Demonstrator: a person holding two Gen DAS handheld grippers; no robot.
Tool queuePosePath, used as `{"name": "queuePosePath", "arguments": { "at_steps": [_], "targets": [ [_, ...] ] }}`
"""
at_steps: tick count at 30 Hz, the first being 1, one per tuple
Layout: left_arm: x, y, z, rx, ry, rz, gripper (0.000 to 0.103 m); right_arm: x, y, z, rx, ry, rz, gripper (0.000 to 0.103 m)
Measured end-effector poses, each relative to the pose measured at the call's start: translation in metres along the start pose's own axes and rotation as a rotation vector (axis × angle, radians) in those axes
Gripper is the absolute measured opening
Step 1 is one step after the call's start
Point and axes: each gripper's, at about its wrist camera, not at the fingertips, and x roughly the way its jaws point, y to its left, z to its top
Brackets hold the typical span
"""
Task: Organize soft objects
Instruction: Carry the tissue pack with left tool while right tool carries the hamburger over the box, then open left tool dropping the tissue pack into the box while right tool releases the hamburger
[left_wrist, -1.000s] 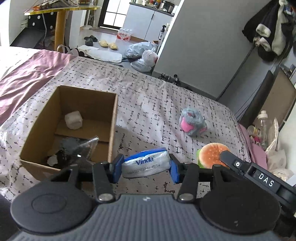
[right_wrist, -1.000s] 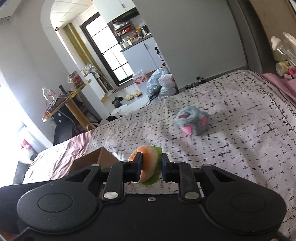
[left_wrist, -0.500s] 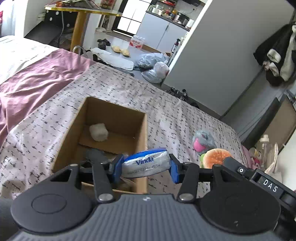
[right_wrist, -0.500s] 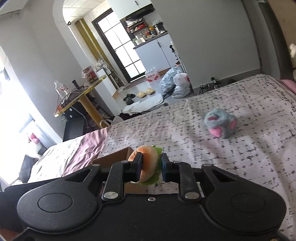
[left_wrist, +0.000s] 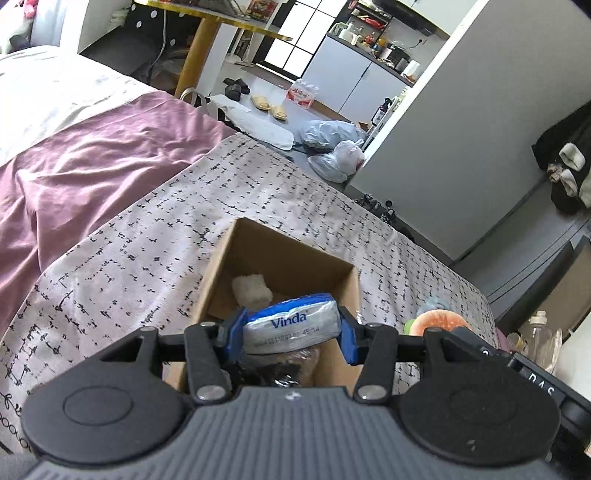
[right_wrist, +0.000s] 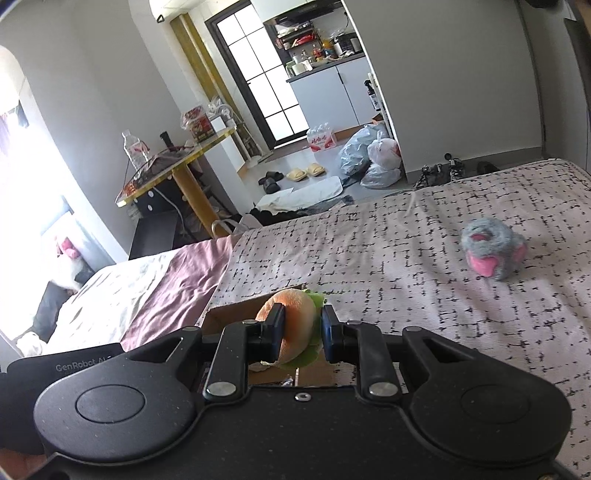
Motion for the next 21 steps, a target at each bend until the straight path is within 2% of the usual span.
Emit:
{"name": "queuePosePath", "arguments": {
  "at_steps": [5,12,16,17,21],
  "targets": [
    [0.017,0.016,-0.001,-0.047,0.029,-0.004,0.05,0.015,0.012,-0.003,-0.01,0.022,-0.003,0.021],
    [0.025,0.023,-0.001,-0.064,0.019,0.015,0.051,0.033,0.03,-0.006,-0.07,0.059,-0.013,0.021],
    [0.03,0.028,0.0,-0.08,0.03,0.051,0.057,0.043,0.036,-0.005,-0.079,0.073,-0.016,0.021],
    [0.03,0.029,0.0,-0.084,0.032,0.05,0.062,0.046,0.038,-0.005,-0.08,0.074,-0.015,0.021],
    [0.031,0.034,0.0,-0.097,0.033,0.039,0.066,0.053,0.042,-0.005,-0.087,0.077,-0.023,0.021]
  ]
}}
